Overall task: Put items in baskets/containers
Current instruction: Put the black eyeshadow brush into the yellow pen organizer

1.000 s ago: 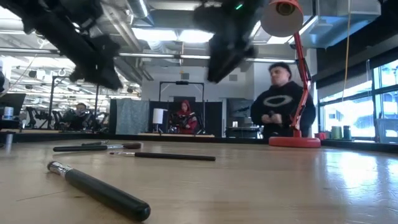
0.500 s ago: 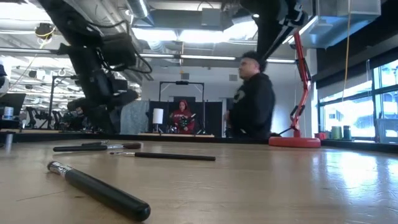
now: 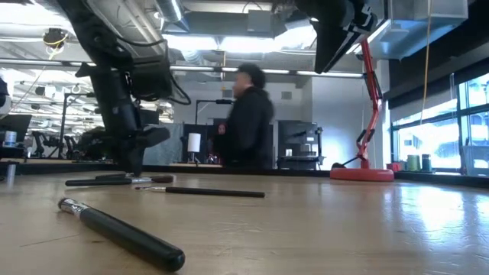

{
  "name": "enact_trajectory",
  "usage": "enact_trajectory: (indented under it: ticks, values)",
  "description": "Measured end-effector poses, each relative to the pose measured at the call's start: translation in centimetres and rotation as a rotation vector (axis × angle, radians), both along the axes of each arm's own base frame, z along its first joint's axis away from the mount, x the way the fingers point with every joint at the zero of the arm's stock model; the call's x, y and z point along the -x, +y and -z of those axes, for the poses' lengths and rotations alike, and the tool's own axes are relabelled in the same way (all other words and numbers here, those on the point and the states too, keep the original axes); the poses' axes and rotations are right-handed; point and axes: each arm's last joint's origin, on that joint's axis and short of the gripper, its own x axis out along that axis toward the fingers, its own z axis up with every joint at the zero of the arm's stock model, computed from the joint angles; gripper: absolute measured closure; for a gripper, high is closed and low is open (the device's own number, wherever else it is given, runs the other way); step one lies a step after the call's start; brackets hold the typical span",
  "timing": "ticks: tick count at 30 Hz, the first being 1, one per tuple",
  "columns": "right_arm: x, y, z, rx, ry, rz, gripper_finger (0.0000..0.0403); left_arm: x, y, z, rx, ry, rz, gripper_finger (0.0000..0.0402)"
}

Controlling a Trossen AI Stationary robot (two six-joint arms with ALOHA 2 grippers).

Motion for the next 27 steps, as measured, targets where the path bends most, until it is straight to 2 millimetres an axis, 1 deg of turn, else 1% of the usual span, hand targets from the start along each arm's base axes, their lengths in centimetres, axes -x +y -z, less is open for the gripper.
enact_trajectory:
  ticks: [3, 4, 6, 8, 10, 12, 16, 18, 22, 27]
  values:
    - [0.0, 0.0, 0.0, 0.008, -0.003, 0.002, 0.028, 0.1, -0.3, -0.4, -0.031, 0.004, 0.029, 0.0385]
    - [0.0, 0.0, 0.0, 0.017, -0.007, 0.003, 0.028, 0.3, -0.4, -0.6, -0.039, 0.009, 0.036, 0.0392]
    - [0.0, -0.1, -0.1, 0.031, -0.019, 0.014, 0.028, 0.1, -0.5, -1.2, -0.059, -0.025, 0.056, 0.0394]
    - [-0.2, 0.0, 0.7, 0.055, -0.054, 0.028, 0.028, -0.1, -0.6, -2.1, -0.094, -0.089, 0.079, 0.0391]
    - [-0.6, 0.2, 2.3, 0.08, -0.108, 0.031, 0.028, -0.5, -1.0, -3.3, -0.131, -0.173, 0.116, 0.0391]
    - [-1.3, 0.4, 4.6, 0.062, -0.169, -0.002, 0.028, -1.1, -1.6, -4.9, -0.186, -0.294, 0.175, 0.0392]
    - [-2.7, 0.7, 9.1, -0.058, -0.339, -0.174, 0.028, -2.3, -3.8, -8.1, -0.318, -0.564, 0.309, 0.0395]
    - [-3.2, 0.7, 10.1, -0.099, -0.455, -0.266, 0.028, -2.7, -5.1, -9.2, -0.386, -0.692, 0.384, 0.0395]
    - [-3.4, 0.9, 10.7, -0.145, -0.716, -0.395, 0.028, -3.6, -7.5, -10.6, -0.453, -0.899, 0.513, 0.0394]
    - [-3.0, 1.2, 9.3, -0.177, -0.995, -0.542, 0.0278, -4.6, -9.6, -11.5, -0.499, -1.055, 0.644, 0.0394]
